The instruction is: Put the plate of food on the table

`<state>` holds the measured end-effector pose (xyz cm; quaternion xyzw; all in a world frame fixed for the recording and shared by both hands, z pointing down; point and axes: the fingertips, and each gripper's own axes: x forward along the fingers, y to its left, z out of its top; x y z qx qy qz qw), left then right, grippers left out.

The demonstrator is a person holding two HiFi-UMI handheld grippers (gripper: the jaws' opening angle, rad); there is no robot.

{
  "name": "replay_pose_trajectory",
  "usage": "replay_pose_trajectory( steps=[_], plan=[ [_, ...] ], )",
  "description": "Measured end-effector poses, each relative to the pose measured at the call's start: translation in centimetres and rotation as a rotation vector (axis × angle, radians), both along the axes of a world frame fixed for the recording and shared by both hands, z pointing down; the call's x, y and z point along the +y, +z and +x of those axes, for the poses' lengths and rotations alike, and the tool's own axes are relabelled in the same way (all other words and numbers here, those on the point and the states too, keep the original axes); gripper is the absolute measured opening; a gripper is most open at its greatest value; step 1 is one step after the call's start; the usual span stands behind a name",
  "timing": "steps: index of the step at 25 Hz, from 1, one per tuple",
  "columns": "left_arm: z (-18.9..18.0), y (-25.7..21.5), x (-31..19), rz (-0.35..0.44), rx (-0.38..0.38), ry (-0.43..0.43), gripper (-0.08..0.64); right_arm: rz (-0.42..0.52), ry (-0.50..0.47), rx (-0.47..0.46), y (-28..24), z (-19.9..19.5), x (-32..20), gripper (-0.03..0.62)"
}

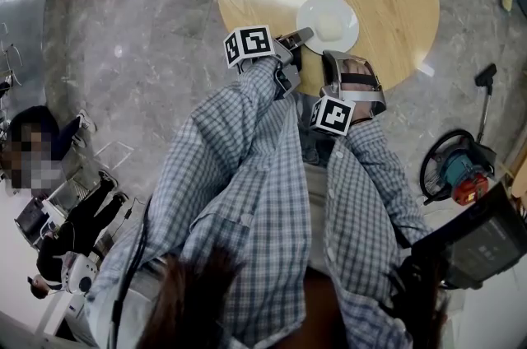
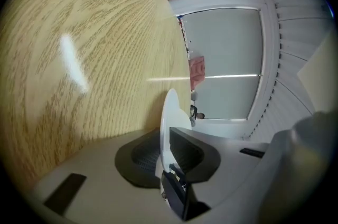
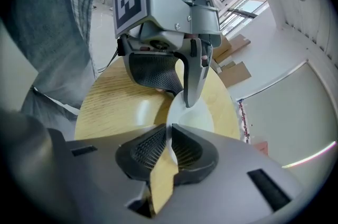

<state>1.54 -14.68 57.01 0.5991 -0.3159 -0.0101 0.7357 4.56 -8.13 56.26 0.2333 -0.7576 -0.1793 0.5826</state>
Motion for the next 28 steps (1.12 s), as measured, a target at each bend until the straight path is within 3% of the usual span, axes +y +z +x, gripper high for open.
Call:
replay_pose_trajectory(
  steps=[5,15,19,24,28],
  plan=[
    [-0.2,-0.5,-0.3,-0.003,0.029,-0.042,0.142,0.001,0.044,0.000,0.0,0.1,-0.6,0.040],
    [-2.2,-1.2,0.2,0.010,0.015,-0.063,0.143,-0.060,0.077,0.003,1.0,0.2,-1.8,0.041],
    [-2.3,-2.5,-0.2,0.059,0.056,-0.090,0.143,-0.094,0.070,-0.004,1.4,0.4,-1.7,0.044],
    [-1.9,-2.4,-0.1,0.068,0.058,-0.081,0.143,-0.170,0.121,-0.065,1.5,0.4,-1.9,0.044],
    [-1.9,-1.8,0.2,0.055,0.049,-0.081,0.143,-0.251,0.225,-0.194,1.5,0.1,-2.0,0.044]
  ],
)
